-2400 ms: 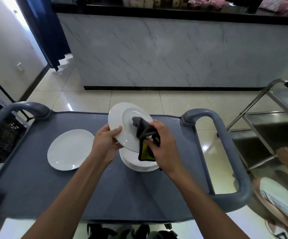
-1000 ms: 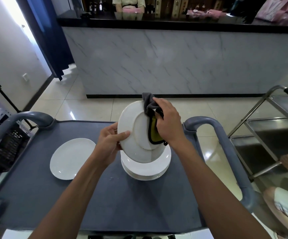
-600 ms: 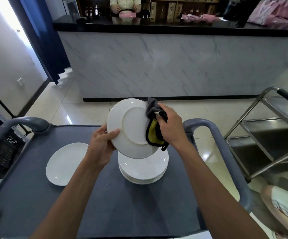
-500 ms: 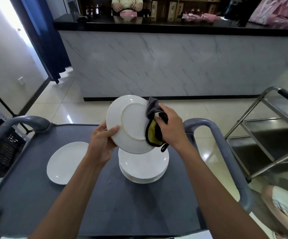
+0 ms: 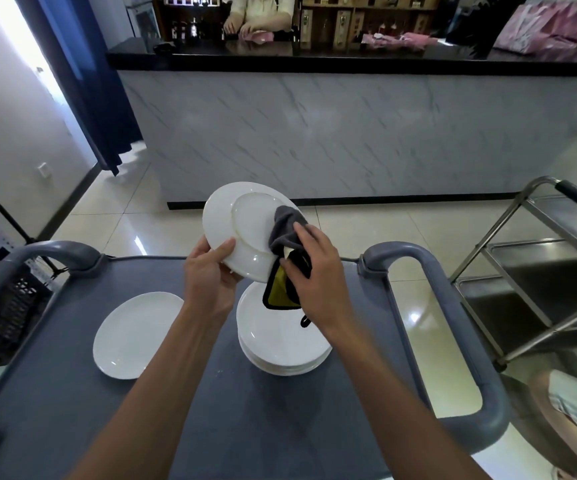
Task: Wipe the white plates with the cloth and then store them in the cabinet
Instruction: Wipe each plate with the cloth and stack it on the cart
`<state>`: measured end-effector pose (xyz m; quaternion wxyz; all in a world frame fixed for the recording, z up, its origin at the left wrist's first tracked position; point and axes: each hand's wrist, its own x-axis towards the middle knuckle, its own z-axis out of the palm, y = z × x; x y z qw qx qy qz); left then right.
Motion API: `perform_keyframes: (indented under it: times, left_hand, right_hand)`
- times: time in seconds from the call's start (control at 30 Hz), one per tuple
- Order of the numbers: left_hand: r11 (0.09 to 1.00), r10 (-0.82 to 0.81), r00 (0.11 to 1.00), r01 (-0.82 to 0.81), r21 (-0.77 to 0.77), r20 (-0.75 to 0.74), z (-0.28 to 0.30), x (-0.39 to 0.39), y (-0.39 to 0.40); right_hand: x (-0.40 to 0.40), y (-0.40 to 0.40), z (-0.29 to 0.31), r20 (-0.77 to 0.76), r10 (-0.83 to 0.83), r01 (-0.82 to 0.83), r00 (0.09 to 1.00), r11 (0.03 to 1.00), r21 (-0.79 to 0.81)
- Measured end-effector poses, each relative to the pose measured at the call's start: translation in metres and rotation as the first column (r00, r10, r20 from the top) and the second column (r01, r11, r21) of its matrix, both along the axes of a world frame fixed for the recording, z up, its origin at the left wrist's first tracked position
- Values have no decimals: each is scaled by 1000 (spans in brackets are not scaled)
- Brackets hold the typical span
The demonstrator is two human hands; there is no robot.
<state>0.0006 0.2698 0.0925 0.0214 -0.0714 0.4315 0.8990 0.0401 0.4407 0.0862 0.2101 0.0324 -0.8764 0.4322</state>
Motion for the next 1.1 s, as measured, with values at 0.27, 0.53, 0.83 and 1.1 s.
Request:
perform_keyframes:
  times: [0.27, 0.53, 0.83, 1.1]
  left_hand:
    - [998, 13, 999, -11, -56, 38, 3, 2, 4]
    - [998, -16, 999, 18, -54, 33, -1, 4, -1]
    - [987, -143, 990, 142, -70, -13, -8, 3, -5]
    - [943, -283, 958, 271, -194, -37, -16, 4, -12]
  right_hand:
    - [19, -17, 1, -51, 61, -50, 997, 981, 186]
    - [18, 11, -14, -22, 14, -12, 1000, 998, 68]
    - [-5, 45, -2, 58, -55, 58, 997, 997, -54]
    - [-19, 58, 8, 56, -93, 94, 994, 996, -7]
